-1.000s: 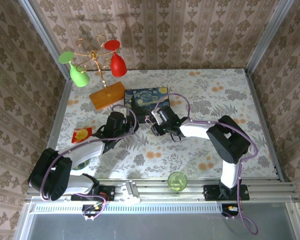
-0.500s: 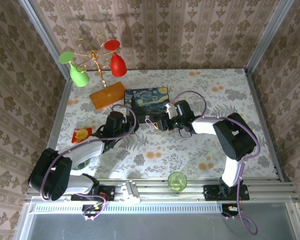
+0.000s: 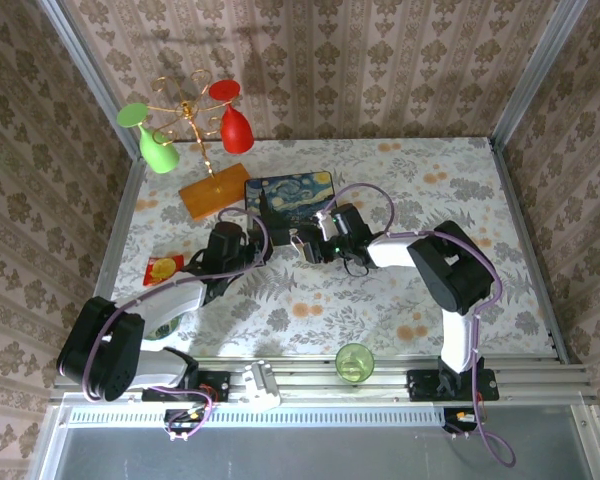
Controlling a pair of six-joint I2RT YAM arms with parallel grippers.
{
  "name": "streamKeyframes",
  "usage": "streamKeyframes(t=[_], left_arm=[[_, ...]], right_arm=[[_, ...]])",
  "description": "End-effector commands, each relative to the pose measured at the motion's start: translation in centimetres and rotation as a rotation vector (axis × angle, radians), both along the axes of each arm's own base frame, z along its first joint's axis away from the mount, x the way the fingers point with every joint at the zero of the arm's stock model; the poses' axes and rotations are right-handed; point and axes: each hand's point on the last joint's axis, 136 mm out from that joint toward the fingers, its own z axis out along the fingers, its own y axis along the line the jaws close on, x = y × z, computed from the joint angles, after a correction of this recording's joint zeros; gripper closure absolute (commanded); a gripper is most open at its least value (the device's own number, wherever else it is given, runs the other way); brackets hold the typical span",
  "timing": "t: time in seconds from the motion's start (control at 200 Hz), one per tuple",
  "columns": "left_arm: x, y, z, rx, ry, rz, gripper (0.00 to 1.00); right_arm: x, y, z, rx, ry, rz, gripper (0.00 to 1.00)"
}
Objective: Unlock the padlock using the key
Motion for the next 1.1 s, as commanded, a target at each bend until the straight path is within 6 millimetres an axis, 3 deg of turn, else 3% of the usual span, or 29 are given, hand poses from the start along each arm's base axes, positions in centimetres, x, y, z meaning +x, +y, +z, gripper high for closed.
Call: streamKeyframes(t=[0.0, 0.095, 0.165, 0.36, 0.55, 0.66, 0.89, 0.99, 1.095], left_arm=[[0.0, 0.2, 0.2, 0.001, -0.017, -0.01, 0.66], [0.0, 0.1, 0.1, -0.006, -0.016, -0.01, 0.66], [0.0, 0.0, 0.0, -0.007, -0.014, -0.013, 0.66], [-0.2, 0.0, -0.3, -0.016, -0.005, -0.012, 0.66], [0.0, -0.1, -0.1, -0.018, -0.013, -0.014, 0.66], [0.8, 0.0, 1.1, 0.037, -0.047, -0.015, 0.67], [2.7, -1.0, 6.0, 0.168, -0.171, -0.048, 0.61], [3.6, -1.7, 7.2, 0.207, -0.211, -0.086, 0.59], [4.8, -2.7, 7.2, 0.256, -0.217, -0.133, 0.57]], right_arm=[[-0.3, -0.7, -1.8, -0.041, 0.011, -0.013, 0.58], [-0.3, -0.6, -1.0, 0.004, -0.002, -0.007, 0.63], [0.0, -0.7, -0.7, 0.014, -0.006, -0.004, 0.73], [-0.2, -0.4, -1.6, -0.023, 0.007, 0.01, 0.79], [0.1, -1.3, -0.6, -0.024, -0.014, -0.07, 0.9], [0.2, -1.2, 0.3, -0.017, -0.028, -0.132, 0.95], [-0.6, -1.2, 0.1, -0.098, -0.058, -0.322, 0.97], [-1.1, -2.3, -0.1, -0.116, -0.048, -0.398, 0.98], [-1.9, -3.9, -0.3, -0.136, -0.047, -0.444, 0.99]])
